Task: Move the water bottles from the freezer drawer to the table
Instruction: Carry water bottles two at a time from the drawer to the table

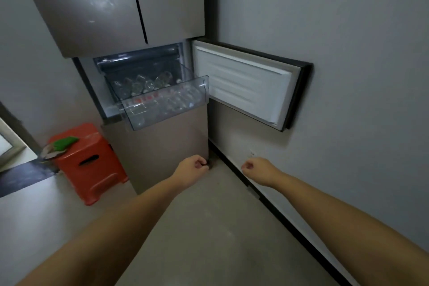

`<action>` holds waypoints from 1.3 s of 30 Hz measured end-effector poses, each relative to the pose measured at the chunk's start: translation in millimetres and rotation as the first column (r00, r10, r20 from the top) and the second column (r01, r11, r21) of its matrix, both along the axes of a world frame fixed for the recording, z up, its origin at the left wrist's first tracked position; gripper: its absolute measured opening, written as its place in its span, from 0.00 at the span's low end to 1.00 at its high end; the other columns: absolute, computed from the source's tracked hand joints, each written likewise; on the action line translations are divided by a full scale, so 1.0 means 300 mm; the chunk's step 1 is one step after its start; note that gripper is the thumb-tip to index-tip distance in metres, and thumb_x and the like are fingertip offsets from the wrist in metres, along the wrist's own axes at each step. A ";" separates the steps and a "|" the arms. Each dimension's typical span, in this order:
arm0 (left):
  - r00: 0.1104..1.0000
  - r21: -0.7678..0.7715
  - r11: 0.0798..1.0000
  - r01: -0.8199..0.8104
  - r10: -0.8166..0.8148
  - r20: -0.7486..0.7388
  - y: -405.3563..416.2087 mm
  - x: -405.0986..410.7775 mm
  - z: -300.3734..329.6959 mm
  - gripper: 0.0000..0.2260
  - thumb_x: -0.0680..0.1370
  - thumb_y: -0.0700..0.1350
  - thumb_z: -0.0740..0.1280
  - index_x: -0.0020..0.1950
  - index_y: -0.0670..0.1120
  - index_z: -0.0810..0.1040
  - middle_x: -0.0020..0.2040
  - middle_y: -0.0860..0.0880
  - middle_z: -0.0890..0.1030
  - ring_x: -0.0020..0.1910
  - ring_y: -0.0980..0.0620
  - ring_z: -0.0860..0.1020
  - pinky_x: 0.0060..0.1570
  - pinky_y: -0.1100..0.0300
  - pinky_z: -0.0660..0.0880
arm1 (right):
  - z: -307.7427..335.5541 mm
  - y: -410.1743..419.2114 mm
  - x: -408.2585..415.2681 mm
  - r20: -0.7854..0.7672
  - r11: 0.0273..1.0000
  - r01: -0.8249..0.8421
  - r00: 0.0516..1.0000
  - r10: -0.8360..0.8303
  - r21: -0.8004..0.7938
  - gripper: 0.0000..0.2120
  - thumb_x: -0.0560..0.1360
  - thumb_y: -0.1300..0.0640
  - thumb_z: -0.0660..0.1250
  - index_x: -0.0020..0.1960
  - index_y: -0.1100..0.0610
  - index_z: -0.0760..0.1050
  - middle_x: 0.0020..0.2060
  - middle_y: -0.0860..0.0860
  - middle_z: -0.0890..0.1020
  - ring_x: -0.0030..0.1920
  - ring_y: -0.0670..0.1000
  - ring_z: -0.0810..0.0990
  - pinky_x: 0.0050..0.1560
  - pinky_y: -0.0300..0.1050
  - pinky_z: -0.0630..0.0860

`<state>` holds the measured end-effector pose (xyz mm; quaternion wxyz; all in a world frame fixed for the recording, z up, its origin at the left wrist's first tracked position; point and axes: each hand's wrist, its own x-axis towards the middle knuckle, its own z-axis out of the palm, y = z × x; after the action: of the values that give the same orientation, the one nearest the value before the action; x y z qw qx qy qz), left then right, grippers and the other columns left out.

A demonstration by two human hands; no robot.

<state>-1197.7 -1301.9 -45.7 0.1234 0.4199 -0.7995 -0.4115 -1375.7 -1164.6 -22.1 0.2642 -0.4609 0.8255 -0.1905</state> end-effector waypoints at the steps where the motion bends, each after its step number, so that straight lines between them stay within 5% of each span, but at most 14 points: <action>1: 1.000 0.006 1.000 -0.015 0.015 0.003 -0.028 -0.005 -0.008 0.05 0.76 0.42 0.68 0.50 0.45 0.77 0.35 0.53 0.73 0.39 0.52 0.73 0.34 0.65 0.68 | -0.008 -0.044 -0.012 0.002 1.000 -0.016 1.000 0.016 0.007 0.13 0.79 0.58 0.60 0.56 0.65 0.78 0.54 0.60 0.81 0.56 0.58 0.78 0.56 0.47 0.73; 9: 0.990 -0.054 0.990 -0.128 0.131 0.056 -0.423 -0.117 -0.019 0.10 0.77 0.43 0.68 0.56 0.40 0.79 0.53 0.43 0.82 0.54 0.46 0.79 0.54 0.59 0.72 | -0.026 -0.558 -0.186 0.047 0.985 -0.169 0.984 0.170 -0.019 0.12 0.77 0.59 0.61 0.55 0.65 0.78 0.53 0.59 0.81 0.55 0.57 0.79 0.50 0.43 0.72; 17: 0.954 -0.062 0.954 -0.293 0.287 -0.085 -0.804 -0.331 0.128 0.12 0.78 0.42 0.66 0.60 0.40 0.77 0.52 0.45 0.80 0.51 0.51 0.77 0.52 0.59 0.73 | 0.090 -1.055 -0.461 0.031 0.954 -0.276 0.959 0.281 -0.120 0.12 0.78 0.56 0.62 0.54 0.63 0.78 0.51 0.57 0.82 0.52 0.55 0.80 0.55 0.48 0.75; 27: 0.886 -0.026 0.893 -0.449 0.440 -0.146 -1.257 -0.391 0.232 0.07 0.78 0.43 0.65 0.55 0.45 0.77 0.46 0.47 0.79 0.46 0.50 0.78 0.50 0.53 0.77 | 0.140 -1.550 -0.495 0.044 0.892 -0.342 0.928 0.370 -0.296 0.10 0.79 0.59 0.61 0.52 0.62 0.80 0.45 0.59 0.82 0.43 0.54 0.79 0.47 0.45 0.74; 35: 0.886 -0.066 0.885 -0.461 0.463 0.024 -1.680 -0.406 0.146 0.13 0.77 0.42 0.66 0.60 0.41 0.75 0.49 0.47 0.78 0.43 0.51 0.77 0.42 0.60 0.75 | 0.089 -1.959 -0.496 0.133 0.923 -0.299 0.932 0.337 -0.243 0.08 0.78 0.59 0.61 0.50 0.58 0.79 0.40 0.52 0.79 0.43 0.51 0.78 0.45 0.40 0.72; 39: 0.867 -0.134 0.897 -0.421 0.441 0.230 -1.854 -0.405 0.074 0.21 0.76 0.46 0.67 0.68 0.43 0.70 0.64 0.40 0.73 0.62 0.42 0.73 0.61 0.50 0.73 | 0.008 -2.177 -0.463 0.215 0.966 -0.237 0.942 0.256 -0.107 0.09 0.77 0.57 0.63 0.55 0.57 0.76 0.46 0.53 0.80 0.43 0.51 0.77 0.47 0.44 0.75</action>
<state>-1319.1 -1858.0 -23.5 0.1250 0.6318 -0.7103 -0.2840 -1514.7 -1817.7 -19.7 0.3601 -0.5459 0.7174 -0.2402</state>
